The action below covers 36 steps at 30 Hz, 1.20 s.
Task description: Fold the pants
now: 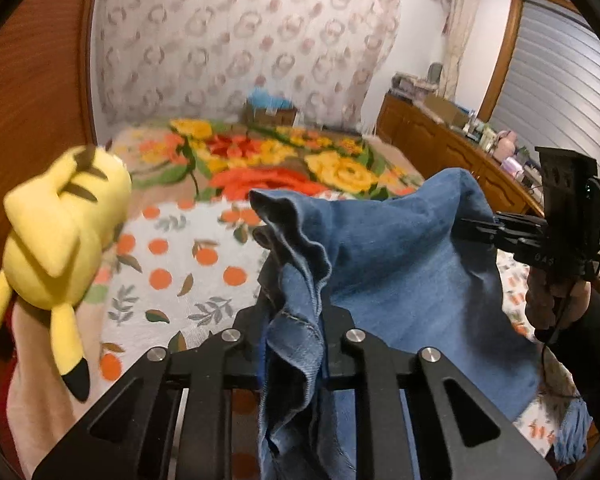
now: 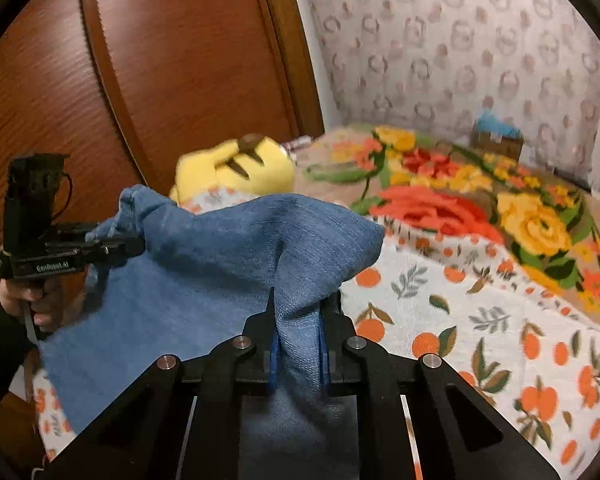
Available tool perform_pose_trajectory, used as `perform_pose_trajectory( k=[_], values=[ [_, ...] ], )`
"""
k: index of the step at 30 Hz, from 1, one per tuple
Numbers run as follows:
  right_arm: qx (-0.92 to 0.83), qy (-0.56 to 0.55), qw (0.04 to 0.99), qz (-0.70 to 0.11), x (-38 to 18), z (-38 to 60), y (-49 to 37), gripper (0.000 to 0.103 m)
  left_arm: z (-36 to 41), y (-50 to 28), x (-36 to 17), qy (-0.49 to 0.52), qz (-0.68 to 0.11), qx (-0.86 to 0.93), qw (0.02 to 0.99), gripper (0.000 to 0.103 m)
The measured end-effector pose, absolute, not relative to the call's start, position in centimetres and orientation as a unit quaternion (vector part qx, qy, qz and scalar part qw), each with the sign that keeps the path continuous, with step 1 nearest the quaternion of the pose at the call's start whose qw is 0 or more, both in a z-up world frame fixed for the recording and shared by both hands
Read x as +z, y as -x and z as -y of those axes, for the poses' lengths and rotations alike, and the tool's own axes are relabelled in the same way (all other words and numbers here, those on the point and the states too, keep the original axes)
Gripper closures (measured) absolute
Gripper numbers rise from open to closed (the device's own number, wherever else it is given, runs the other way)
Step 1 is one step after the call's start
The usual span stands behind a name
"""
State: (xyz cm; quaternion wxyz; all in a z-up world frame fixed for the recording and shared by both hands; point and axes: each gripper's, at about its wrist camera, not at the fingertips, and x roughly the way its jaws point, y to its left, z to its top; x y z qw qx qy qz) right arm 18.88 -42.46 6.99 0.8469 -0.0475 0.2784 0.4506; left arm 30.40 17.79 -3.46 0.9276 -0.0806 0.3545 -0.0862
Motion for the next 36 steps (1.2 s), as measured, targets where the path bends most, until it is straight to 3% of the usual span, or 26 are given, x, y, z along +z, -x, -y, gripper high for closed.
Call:
perform_pose_trajectory(
  k=[10, 22, 28, 36],
  values=[
    [0.467, 0.044, 0.865, -0.177, 16.1, 45.3, -9.5, 0.089, -18.1, -22.8, 6.0, 0.063, -0.263, -0.06, 0.961, 0.085],
    [0.528, 0.044, 0.836, -0.145, 18.6, 42.5, -6.2, 0.089, -24.3, -18.9, 11.0, 0.043, -0.221, 0.01, 0.974, 0.086],
    [0.523, 0.056, 0.829, -0.189, 16.3, 39.1, -11.5, 0.089, -27.0, -23.5, 9.0, 0.018, -0.259, 0.031, 0.965, 0.086],
    [0.461, 0.079, 0.846, -0.257, 10.0, 35.3, -22.0, 0.089, -27.8, -33.9, 2.0, -0.007, -0.335, 0.025, 0.942, 0.085]
  ],
)
